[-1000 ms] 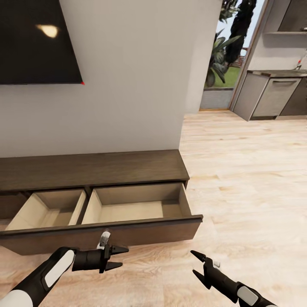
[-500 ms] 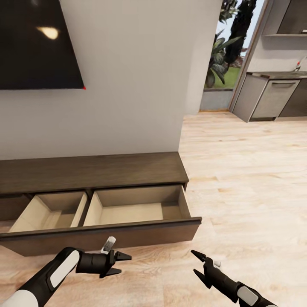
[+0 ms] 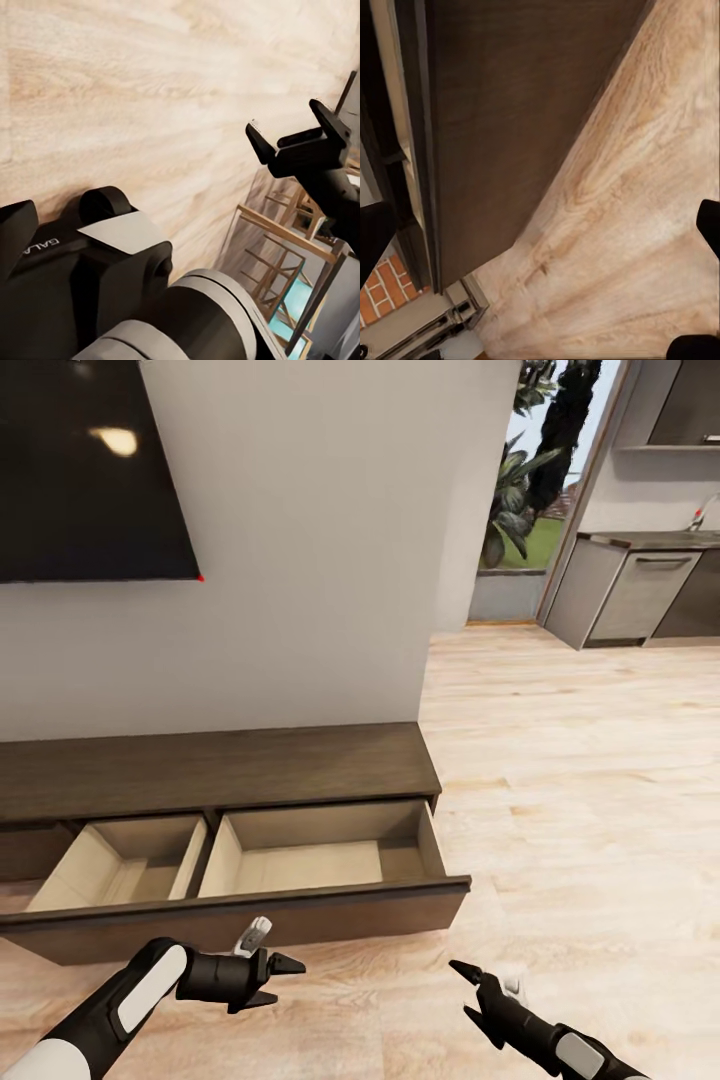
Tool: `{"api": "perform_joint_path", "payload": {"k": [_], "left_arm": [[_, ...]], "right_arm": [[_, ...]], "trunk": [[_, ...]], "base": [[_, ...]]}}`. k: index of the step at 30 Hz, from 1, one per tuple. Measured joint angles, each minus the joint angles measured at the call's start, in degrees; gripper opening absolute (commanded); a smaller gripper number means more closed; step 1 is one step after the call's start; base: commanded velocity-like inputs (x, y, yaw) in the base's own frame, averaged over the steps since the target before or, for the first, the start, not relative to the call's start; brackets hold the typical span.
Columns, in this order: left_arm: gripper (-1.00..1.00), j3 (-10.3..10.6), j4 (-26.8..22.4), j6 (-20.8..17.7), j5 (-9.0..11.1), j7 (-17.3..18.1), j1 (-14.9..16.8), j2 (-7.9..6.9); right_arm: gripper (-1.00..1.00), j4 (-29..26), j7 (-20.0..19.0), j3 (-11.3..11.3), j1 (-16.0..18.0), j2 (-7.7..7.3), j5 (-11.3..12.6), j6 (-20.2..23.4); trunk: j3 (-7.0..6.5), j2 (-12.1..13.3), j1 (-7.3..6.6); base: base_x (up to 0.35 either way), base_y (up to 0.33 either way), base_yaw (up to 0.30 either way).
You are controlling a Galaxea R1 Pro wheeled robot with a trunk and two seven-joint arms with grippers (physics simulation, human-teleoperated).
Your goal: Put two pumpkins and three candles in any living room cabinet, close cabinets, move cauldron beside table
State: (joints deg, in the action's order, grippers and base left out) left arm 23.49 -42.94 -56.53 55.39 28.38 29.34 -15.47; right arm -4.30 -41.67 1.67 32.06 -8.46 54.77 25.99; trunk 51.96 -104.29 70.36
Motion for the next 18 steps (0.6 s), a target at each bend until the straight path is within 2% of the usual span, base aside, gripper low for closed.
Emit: {"api": "perform_joint_path", "payload": {"k": [11,18], "left_arm": [[1.0,0.0,0.0,0.0,0.0,0.0,0.0,0.05],[1.0,0.1,0.0,0.1,-0.5,-0.2,0.0,0.05]], "right_arm": [[1.0,0.0,5.1,0.0,0.0,0.1,0.0,0.2],[1.0,-0.4,10.1,0.1,0.0,0.15,-0.1,-0.1]], "trunk": [[-1.97,4.4,-2.42],[-3.23,7.2,-3.95]], "base": [[0.0,0.0,0.0],[0.0,0.0,0.0]]}}
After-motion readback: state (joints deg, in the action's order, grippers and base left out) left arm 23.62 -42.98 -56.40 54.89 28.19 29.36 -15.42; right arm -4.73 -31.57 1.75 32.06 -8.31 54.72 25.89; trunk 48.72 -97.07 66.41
